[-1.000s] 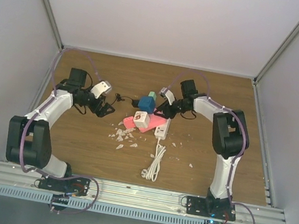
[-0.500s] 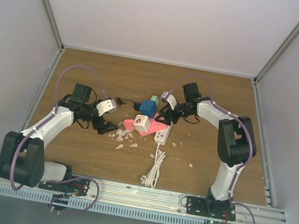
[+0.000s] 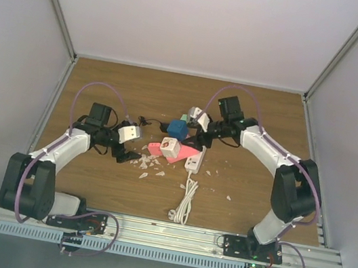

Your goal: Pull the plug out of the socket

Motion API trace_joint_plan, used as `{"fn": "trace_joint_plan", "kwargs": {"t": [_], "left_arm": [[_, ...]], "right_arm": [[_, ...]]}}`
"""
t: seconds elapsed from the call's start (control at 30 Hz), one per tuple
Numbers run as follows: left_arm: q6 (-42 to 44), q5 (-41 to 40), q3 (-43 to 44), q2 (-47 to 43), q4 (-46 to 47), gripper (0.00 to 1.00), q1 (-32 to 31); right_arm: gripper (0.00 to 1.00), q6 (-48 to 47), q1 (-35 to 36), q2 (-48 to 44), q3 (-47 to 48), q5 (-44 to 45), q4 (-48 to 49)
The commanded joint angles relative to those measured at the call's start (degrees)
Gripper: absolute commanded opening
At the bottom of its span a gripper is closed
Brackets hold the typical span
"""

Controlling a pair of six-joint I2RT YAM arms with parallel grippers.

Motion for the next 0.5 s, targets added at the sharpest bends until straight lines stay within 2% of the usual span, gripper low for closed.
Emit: {"fn": "trace_joint_plan", "kwargs": {"t": [0.0, 0.2, 0.47], "left_arm": [[2.63, 1.34, 0.51, 2.87, 5.22, 0.95, -0.99], [4.55, 1.96, 3.62, 8.46, 5.58, 0.89, -2.49], [6.36, 0.02, 7.03, 14.12, 6.32, 0.80, -4.63]], "right_arm": [[0.80, -0.44, 5.69, -2.63, -3.01, 5.70, 2.42], [0.79, 1.30, 9.68, -1.02, -3.61, 12.79, 5.44], [0.80, 1.47, 10.86, 2.65, -1.61, 15.44, 6.41]]}}
